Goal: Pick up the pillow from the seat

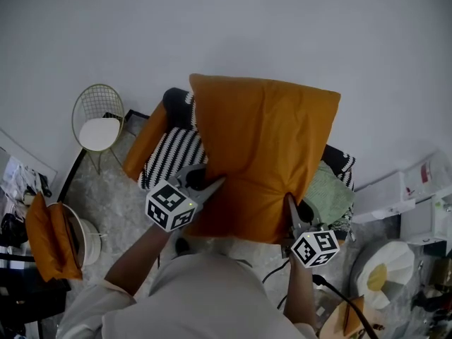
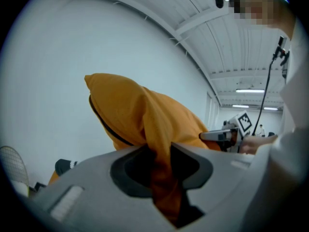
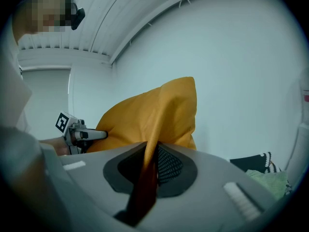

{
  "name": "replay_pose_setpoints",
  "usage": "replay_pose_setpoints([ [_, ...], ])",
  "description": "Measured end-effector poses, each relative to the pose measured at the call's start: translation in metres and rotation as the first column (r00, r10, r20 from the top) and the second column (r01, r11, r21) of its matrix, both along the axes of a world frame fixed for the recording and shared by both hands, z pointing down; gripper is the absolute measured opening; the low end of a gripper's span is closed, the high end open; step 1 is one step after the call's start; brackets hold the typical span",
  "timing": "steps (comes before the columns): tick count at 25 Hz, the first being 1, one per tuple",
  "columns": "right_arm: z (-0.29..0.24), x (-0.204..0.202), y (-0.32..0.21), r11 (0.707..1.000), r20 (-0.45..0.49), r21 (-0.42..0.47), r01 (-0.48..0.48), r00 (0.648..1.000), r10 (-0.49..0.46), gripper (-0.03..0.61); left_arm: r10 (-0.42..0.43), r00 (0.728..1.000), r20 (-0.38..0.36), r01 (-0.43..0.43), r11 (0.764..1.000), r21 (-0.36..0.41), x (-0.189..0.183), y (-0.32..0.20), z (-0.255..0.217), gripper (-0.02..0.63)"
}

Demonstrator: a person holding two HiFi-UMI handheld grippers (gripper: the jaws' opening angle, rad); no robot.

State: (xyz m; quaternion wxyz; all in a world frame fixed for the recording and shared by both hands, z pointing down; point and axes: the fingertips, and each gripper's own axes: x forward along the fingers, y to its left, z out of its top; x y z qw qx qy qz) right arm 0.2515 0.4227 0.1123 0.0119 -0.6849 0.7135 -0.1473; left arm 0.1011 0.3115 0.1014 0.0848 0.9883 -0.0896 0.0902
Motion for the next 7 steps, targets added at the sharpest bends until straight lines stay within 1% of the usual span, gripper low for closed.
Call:
replay_pose_setpoints([
  [7, -0.0017, -0.0063, -0.0098, 1.0, 0.007, 0.004, 0.002, 1.0, -0.002, 0.041, -0.006, 1.0, -0.001, 0.006, 1.0, 0.0, -0.0058, -0.0099, -0.0012, 0.103],
])
